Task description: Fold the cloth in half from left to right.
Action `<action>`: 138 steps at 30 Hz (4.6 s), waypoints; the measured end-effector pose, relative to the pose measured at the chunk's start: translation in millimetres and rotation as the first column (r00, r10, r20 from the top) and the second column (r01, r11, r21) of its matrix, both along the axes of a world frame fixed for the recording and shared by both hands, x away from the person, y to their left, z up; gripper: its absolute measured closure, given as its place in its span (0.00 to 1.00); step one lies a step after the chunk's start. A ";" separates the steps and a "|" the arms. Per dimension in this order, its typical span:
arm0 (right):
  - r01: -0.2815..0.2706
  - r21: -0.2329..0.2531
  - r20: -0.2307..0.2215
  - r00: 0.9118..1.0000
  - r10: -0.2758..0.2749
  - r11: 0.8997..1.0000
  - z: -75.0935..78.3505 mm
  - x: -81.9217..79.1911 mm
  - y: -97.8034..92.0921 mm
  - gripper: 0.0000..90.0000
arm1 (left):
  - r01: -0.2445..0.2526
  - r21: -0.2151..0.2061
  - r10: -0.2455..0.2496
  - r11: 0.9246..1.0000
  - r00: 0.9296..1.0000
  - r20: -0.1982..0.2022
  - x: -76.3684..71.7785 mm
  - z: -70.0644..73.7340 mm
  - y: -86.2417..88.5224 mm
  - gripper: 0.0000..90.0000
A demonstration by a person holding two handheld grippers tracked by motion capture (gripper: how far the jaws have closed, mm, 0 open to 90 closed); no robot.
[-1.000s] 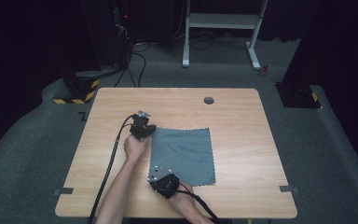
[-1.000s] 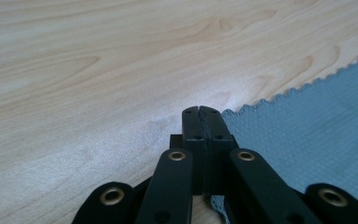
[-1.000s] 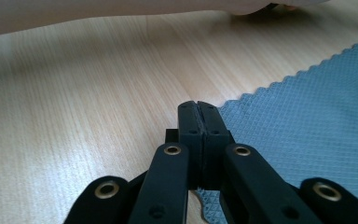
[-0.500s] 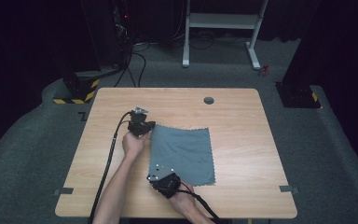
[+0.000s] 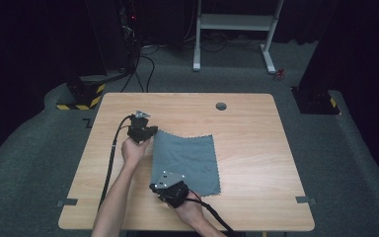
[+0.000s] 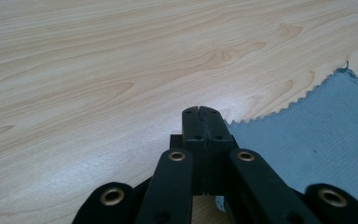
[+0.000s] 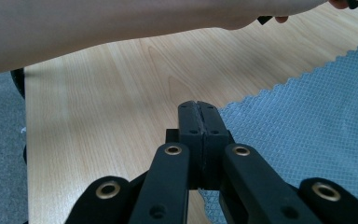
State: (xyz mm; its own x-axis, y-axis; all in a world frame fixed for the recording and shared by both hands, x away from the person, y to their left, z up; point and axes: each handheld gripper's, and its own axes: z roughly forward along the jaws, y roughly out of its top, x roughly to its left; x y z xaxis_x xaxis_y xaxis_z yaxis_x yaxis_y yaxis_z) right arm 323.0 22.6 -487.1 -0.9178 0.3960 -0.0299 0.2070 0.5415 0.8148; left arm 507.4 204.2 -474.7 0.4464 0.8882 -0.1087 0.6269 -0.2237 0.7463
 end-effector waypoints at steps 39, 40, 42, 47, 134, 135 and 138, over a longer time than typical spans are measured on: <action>0.167 0.031 -0.049 0.985 -0.166 0.985 -18.9 -5.4 -106.5 1.00 | 0.094 0.064 -0.094 0.993 0.996 -0.006 10.8 -0.4 -91.5 1.00; 0.170 0.031 -0.050 0.984 -0.169 0.985 -18.8 -5.6 -108.2 1.00 | 0.099 0.068 -0.099 0.993 0.995 -0.004 10.9 0.3 -93.1 1.00; 0.174 0.032 -0.048 0.984 -0.173 0.984 -18.7 -5.9 -111.8 1.00 | 0.107 0.078 -0.107 0.991 0.994 -0.002 10.9 1.8 -97.9 1.00; 0.186 0.039 -0.046 0.982 -0.184 0.982 -18.4 -7.1 -122.9 1.00 | 0.112 0.071 -0.113 0.991 0.994 -0.001 11.1 2.1 -107.0 1.00; 0.337 -0.098 -0.081 0.935 -0.345 0.936 -32.0 53.6 -174.2 0.89 | 0.222 0.162 -0.231 0.962 0.972 0.042 -86.2 -16.7 -131.7 0.53; 0.338 -0.099 -0.079 0.935 -0.346 0.936 -32.9 55.2 -172.4 0.89 | 0.228 0.159 -0.237 0.961 0.971 0.039 -88.3 -18.1 -132.1 0.52; 0.336 -0.101 -0.075 0.936 -0.344 0.936 -32.9 58.5 -169.9 0.88 | 0.240 0.159 -0.247 0.958 0.969 0.021 -94.1 -25.4 -133.0 0.51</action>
State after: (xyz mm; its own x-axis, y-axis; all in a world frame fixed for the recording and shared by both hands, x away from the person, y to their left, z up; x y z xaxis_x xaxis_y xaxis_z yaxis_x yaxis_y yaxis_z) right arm 381.5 -147.3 -520.0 -0.7290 0.6845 -0.0005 0.4616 0.4921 0.7381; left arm 413.3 71.3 -500.2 0.6524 0.7566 0.0436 0.5091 -0.4801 0.7144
